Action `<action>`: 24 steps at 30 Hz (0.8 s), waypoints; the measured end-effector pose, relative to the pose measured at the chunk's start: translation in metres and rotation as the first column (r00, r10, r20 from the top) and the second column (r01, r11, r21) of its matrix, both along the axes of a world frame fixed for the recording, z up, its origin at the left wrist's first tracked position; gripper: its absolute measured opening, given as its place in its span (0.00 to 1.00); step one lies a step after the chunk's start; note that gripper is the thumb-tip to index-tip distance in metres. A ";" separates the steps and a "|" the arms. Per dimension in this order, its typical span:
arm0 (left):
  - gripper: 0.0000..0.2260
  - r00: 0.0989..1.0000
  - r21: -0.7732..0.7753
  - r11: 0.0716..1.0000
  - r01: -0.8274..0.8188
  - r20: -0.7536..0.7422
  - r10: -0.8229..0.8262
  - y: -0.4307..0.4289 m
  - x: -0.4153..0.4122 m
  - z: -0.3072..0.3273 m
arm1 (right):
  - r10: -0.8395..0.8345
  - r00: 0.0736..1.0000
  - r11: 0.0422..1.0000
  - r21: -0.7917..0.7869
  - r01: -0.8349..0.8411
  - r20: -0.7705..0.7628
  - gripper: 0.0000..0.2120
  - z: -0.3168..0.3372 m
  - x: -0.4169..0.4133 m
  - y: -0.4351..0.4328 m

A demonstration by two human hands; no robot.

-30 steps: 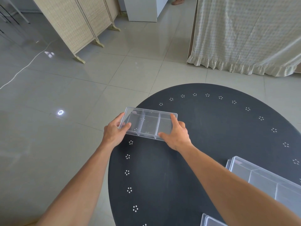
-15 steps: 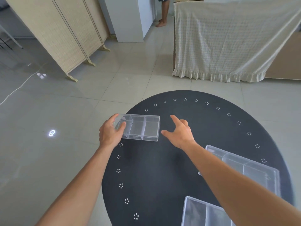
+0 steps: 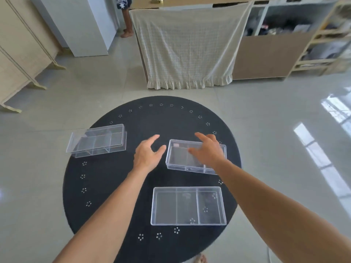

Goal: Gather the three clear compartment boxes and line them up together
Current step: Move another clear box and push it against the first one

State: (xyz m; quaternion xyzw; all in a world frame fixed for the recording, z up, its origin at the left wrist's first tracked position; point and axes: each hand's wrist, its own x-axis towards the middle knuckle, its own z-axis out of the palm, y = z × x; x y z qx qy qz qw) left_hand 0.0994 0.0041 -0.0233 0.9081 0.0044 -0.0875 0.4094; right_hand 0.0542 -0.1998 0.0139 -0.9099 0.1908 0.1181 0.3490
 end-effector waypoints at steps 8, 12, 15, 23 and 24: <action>0.23 0.991 0.202 0.971 0.125 -0.076 -0.112 -0.039 -0.015 -0.019 | -0.066 0.996 0.996 -0.064 0.062 -0.065 0.27 -0.031 -0.039 -0.056; 0.25 0.989 0.231 0.966 0.113 -0.118 -0.087 -0.038 -0.018 -0.023 | -0.055 0.994 0.998 -0.046 0.051 -0.092 0.26 -0.042 -0.041 -0.062; 0.25 0.991 0.239 0.966 0.094 -0.119 -0.068 -0.035 -0.020 -0.022 | -0.050 0.996 0.999 -0.005 0.050 -0.067 0.25 -0.044 -0.037 -0.060; 0.23 0.990 0.263 0.964 0.031 -0.142 0.007 0.007 -0.020 -0.013 | 0.038 0.998 0.998 0.045 -0.036 -0.045 0.25 -0.040 -0.017 -0.020; 0.23 0.990 0.260 0.966 0.013 -0.136 0.023 0.016 -0.019 -0.012 | 0.065 0.997 0.997 0.048 -0.063 -0.048 0.26 -0.040 -0.014 -0.012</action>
